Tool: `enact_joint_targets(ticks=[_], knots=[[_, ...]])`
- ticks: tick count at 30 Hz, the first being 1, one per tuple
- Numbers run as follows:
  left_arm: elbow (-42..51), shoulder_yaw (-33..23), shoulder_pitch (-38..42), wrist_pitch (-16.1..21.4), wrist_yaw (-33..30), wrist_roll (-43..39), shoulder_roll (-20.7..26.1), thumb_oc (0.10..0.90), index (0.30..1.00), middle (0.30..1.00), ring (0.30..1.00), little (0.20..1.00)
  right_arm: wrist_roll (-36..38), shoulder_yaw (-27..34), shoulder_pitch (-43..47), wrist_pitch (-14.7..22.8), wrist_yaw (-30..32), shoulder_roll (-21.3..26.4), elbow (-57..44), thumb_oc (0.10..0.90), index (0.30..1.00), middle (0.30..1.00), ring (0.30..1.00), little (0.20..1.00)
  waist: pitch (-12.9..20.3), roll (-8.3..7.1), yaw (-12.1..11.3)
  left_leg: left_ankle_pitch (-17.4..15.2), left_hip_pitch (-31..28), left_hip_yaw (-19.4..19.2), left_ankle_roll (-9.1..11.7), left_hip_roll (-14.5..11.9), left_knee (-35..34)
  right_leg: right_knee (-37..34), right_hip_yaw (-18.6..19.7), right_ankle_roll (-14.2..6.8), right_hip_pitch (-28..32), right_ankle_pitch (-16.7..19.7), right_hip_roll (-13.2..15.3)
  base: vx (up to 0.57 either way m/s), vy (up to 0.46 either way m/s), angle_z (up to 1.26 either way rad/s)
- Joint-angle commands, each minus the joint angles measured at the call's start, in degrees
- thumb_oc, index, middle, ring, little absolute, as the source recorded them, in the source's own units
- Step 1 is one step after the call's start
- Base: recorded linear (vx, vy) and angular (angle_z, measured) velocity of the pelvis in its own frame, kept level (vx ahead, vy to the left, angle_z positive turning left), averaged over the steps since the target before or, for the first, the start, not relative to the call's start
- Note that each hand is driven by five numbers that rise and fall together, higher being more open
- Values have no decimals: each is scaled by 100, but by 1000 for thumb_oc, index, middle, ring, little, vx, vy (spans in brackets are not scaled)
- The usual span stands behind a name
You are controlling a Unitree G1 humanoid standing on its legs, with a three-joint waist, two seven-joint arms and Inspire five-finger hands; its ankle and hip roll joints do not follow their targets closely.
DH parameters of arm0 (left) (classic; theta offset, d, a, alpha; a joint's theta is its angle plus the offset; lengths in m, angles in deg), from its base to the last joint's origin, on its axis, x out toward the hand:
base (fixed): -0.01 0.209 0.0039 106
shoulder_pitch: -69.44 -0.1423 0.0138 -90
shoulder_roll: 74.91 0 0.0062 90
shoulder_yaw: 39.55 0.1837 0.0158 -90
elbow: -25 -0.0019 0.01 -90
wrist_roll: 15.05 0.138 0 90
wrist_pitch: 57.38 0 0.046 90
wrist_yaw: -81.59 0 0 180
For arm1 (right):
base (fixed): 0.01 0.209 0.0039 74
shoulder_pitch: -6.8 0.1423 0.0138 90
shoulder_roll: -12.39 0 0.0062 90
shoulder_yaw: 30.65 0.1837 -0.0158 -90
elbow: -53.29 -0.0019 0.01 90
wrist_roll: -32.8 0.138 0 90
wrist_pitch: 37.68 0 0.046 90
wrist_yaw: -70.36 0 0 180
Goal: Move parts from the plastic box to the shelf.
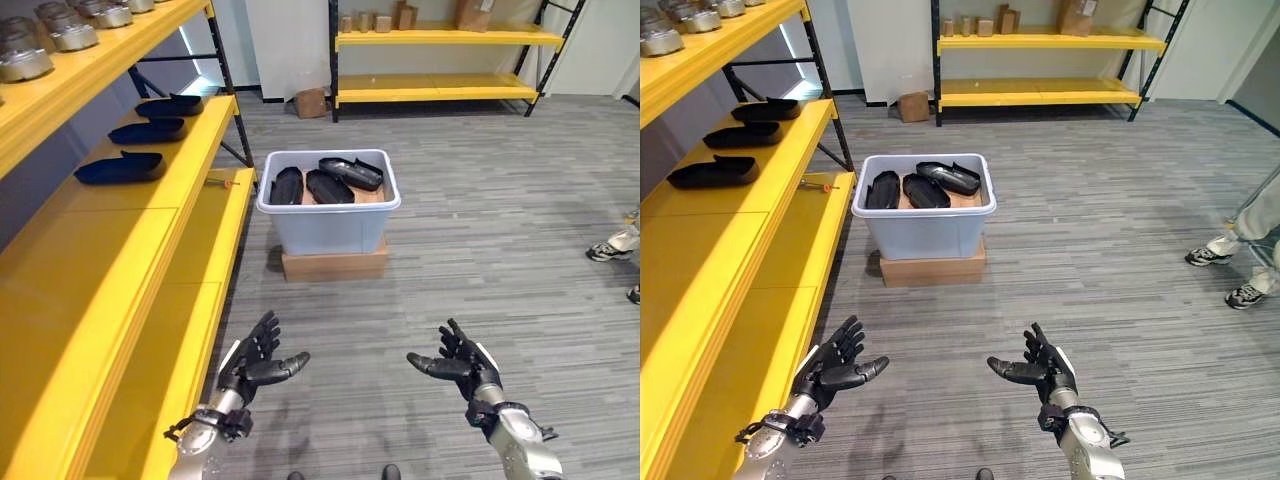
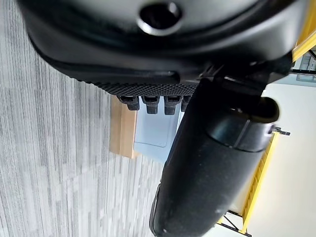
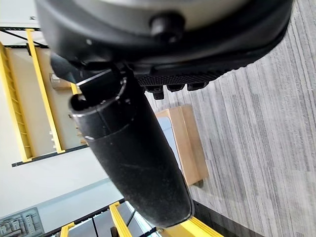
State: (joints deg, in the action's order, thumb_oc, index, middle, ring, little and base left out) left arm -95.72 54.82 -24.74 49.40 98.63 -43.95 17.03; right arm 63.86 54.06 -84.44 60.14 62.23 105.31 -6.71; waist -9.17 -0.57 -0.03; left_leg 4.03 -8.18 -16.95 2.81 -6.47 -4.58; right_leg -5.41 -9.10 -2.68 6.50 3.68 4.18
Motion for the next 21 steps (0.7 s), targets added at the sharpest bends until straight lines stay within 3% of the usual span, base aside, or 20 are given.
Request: enact_joint_targets(ticks=[1, 4, 14, 16, 18, 21], knots=[[443, -32, 448, 391, 267, -132, 314, 900, 1000, 1000, 1000, 1000, 136, 147, 574, 617, -118, 81, -454, 900, 1000, 1000, 1000, 1000, 215, -63, 6, -412, 43, 357, -35, 117, 141, 219, -602, -123, 138, -309, 162, -40, -8, 0], [362, -80, 428, 374, 521, -429, 283, 900, 1000, 1000, 1000, 1000, 0, 113, 603, 620, -124, 130, -414, 900, 1000, 1000, 1000, 1000, 211, -38, 8, -378, 38, 335, -4, 107, 91, 82, -606, -134, 148, -240, 143, -15, -3, 0], [379, -94, 389, 228, 597, -362, 216, 900, 1000, 1000, 1000, 1000, -78, 121, 481, 588, -135, 170, -516, 900, 1000, 1000, 1000, 1000, 231, -55, 68, -355, 11, 264, 33, 69, 81, 68, -624, -134, 144, -231, 127, 0, 0, 0], [372, -78, 387, 263, 636, -356, 223, 900, 1000, 1000, 1000, 1000, -76, 115, 482, 573, -137, 174, -514, 900, 1000, 1000, 1000, 1000, 231, -58, 69, -356, 14, 263, 34, 65, 89, 72, -626, -129, 143, -235, 119, 0, 0, 0], [407, -81, 399, 540, 708, -398, 252, 900, 1000, 1000, 1000, 1000, -67, 127, 487, 499, -166, 206, -480, 900, 1000, 1000, 1000, 1000, 232, -62, 72, -360, 7, 258, 45, 57, 91, 68, -632, -120, 147, -248, 101, 0, 0, 0], [521, -148, 408, 515, 872, -680, 258, 900, 1000, 1000, 1000, 1000, -117, 146, 487, 511, -139, 237, -478, 900, 1000, 1000, 1000, 1000, 229, -54, 68, -354, 28, 274, 57, 46, 113, 78, -634, -110, 141, -258, 99, 0, 0, 0]])
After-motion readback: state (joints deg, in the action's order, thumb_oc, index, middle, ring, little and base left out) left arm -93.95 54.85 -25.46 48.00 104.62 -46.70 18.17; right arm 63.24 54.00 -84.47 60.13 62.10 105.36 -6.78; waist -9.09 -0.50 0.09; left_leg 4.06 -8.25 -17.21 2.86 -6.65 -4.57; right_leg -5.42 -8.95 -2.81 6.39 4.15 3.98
